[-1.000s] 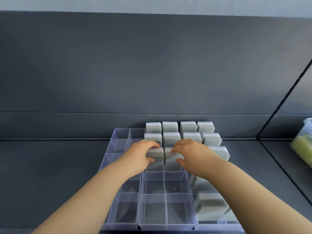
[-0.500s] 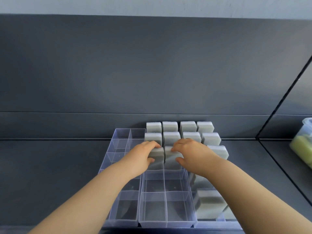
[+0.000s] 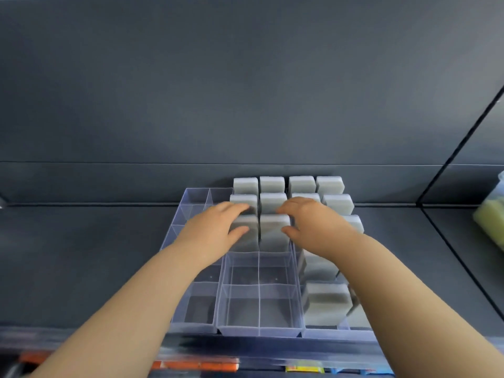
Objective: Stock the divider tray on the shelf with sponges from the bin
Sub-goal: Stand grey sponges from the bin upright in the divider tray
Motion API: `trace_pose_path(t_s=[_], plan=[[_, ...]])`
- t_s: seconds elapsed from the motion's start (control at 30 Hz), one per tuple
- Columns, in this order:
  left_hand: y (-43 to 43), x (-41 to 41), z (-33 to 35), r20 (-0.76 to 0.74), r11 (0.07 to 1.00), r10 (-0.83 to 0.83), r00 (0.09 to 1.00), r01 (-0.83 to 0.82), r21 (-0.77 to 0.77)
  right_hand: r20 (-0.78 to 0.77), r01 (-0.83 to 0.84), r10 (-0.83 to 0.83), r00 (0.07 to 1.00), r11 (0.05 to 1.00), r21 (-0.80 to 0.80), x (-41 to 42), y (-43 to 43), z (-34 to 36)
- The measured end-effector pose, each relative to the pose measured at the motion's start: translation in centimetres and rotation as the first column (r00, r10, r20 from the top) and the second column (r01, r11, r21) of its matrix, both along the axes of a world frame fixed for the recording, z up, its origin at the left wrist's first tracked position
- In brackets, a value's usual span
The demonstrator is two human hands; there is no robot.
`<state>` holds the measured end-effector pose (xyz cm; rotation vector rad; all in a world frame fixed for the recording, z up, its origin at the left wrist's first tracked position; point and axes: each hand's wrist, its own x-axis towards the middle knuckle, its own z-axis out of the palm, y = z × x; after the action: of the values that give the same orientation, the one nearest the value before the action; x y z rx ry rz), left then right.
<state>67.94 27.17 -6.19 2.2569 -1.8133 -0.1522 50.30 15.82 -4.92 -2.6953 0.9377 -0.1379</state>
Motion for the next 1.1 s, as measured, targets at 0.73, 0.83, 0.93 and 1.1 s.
trace_pose_path(t_s=[0.73,0.83,0.93,1.1], plan=[[15.0,-7.7,-4.1,0.119,0.916,-0.294,0.948,0.316,-0.249,0.199,0.426,-0.444,0.874,0.895,0.130,-9.9,20.9,-5.1],[15.6,-10.5,-6.5,0.013,0.894,-0.388,0.921,0.380,-0.235,0.119,0.531,-0.550,0.827,0.833,0.156,-13.1,23.0,-7.0],[15.0,-14.3,-7.6,0.006,0.854,-0.490,0.872,0.481,-0.200,0.092,0.638,-0.654,0.750,0.754,0.156,-17.7,24.4,-7.6],[11.3,-21.8,-6.1,0.073,0.770,-0.600,0.796,0.600,-0.216,0.134,0.777,-0.786,0.604,0.618,0.121,-26.9,24.8,-6.6]])
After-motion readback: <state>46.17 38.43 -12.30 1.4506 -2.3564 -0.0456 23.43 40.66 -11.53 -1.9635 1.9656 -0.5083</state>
